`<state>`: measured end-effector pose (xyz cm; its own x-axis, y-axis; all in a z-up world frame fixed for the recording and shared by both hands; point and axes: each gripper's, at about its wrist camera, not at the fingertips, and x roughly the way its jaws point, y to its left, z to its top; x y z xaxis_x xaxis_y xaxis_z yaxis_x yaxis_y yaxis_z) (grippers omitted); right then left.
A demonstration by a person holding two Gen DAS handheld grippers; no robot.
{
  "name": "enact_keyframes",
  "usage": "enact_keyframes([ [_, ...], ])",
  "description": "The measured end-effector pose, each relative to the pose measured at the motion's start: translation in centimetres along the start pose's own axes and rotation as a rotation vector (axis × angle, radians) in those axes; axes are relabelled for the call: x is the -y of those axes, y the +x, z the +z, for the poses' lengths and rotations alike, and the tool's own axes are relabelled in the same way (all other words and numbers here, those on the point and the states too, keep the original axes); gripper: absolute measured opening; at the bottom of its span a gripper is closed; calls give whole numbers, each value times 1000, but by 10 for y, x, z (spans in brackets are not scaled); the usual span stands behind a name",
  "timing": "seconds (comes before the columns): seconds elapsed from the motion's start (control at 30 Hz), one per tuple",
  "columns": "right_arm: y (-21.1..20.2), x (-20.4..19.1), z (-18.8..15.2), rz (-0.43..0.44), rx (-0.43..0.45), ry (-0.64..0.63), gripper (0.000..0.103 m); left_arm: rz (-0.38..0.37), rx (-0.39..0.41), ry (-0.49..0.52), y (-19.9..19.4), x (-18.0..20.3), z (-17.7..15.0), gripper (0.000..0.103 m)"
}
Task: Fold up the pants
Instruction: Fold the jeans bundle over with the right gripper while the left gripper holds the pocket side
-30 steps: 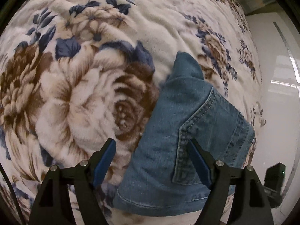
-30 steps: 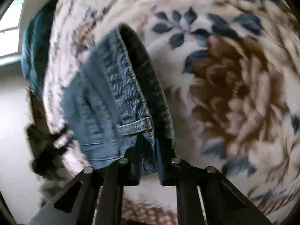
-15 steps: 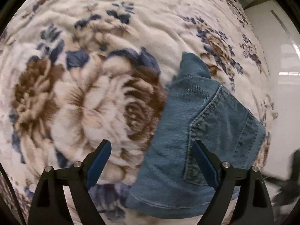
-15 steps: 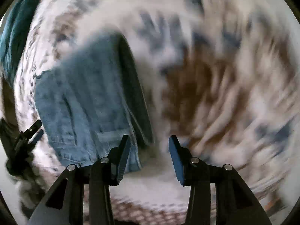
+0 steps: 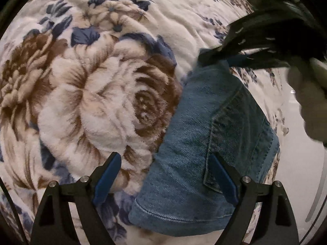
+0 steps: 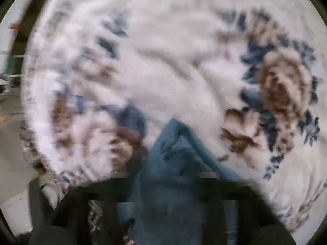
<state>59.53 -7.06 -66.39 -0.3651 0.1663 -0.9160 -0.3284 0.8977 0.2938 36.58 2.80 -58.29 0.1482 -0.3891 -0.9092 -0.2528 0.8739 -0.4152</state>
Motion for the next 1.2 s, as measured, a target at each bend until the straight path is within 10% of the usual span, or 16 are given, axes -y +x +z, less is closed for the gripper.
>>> enact_keyframes([
  [0.1, 1, 27, 11, 90, -14, 211, 13, -51, -22, 3, 6, -3, -3, 89],
  [0.3, 30, 117, -23, 585, -46, 768, 14, -85, -86, 52, 19, 3, -10, 89],
  [0.4, 2, 96, -16, 452, -7, 521, 22, -88, -109, 78, 20, 7, -12, 89],
  [0.5, -21, 52, -8, 121, 1, 195, 71, -91, -116, 96, 21, 10, -10, 88],
  [0.57, -5, 34, -12, 49, -81, 77, 52, -95, -122, 111, 26, 16, -8, 88],
  [0.6, -1, 33, -14, 89, -85, 86, 20, -101, -126, 127, 30, 22, -7, 88],
  [0.77, -14, 61, 7, 156, 48, 337, 2, -55, -113, 323, 43, 48, -24, 83],
  [0.97, -12, 44, 7, 168, -31, 175, 2, -81, -183, 302, 38, 45, -17, 83],
  [1.07, -21, 33, -2, 117, -33, 75, 30, -90, -174, 201, 16, 34, -11, 83],
  [1.13, -20, 37, -11, 134, -56, 80, 66, -98, -143, 156, 3, 32, -6, 83],
  [1.2, -13, 50, -12, 139, -99, 98, 66, -99, -115, 127, -2, 34, 7, 84],
])
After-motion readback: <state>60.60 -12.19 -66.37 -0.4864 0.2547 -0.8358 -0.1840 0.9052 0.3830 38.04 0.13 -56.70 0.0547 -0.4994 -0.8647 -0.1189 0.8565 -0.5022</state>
